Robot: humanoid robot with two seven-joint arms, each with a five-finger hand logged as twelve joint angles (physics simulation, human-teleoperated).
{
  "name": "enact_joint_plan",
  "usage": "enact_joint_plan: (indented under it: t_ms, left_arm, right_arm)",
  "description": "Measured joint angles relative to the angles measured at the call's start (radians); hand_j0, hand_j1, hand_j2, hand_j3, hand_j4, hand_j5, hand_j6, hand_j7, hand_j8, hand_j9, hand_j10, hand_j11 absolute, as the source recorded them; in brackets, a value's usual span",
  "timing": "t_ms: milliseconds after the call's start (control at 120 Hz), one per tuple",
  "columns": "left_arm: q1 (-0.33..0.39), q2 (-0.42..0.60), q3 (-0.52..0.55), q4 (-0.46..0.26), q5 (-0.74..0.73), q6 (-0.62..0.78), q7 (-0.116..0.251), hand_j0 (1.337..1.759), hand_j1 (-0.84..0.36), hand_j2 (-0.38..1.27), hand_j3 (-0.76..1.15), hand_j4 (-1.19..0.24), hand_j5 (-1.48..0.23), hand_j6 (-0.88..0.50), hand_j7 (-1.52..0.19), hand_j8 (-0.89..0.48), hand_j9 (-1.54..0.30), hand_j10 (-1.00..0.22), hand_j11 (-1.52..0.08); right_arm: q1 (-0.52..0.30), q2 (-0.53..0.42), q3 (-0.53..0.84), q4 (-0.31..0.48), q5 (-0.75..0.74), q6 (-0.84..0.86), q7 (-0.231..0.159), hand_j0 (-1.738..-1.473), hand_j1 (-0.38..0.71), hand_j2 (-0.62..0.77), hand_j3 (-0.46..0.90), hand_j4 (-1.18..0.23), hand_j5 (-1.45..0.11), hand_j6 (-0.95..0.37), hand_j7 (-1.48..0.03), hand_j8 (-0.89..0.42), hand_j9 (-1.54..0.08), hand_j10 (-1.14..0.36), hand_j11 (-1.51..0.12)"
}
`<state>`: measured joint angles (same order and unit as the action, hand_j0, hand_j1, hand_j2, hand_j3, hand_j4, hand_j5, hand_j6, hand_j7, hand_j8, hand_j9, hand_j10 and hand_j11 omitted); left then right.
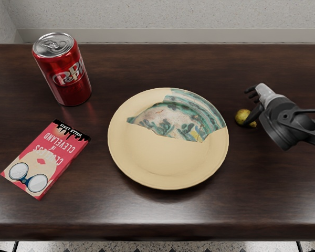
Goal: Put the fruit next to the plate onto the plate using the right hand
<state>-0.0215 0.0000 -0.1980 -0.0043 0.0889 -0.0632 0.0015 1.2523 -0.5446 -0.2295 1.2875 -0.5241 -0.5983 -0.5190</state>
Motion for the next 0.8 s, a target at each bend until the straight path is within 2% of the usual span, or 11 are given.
enact_joint_plan:
  t_ms: [550, 800]
  left_arm:
    - [0.0, 0.0, 0.0, 0.0, 0.0, 0.0, 0.0, 1.658, 0.32, 0.0, 0.0, -0.02, -0.03, -0.02, -0.03, -0.02, -0.03, -0.02, -0.03]
    - [0.0, 0.0, 0.0, 0.0, 0.0, 0.0, 0.0, 1.658, 0.32, 0.0, 0.0, -0.02, -0.03, -0.02, -0.03, -0.02, -0.03, -0.02, -0.03]
  right_arm:
    - [-0.019, 0.039, -0.036, -0.006, -0.024, -0.013, 0.002, -1.658, 0.2, -0.08, 0.0, -0.46, -0.6, -0.46, -0.6, -0.46, -0.6, -0.46, -0.6]
    - [-0.027, 0.04, -0.035, -0.017, -0.031, -0.01, 0.01, -1.651, 0.23, -0.03, 0.0, -0.53, -0.72, -0.45, -0.71, -0.4, -0.73, -0.53, -0.73]
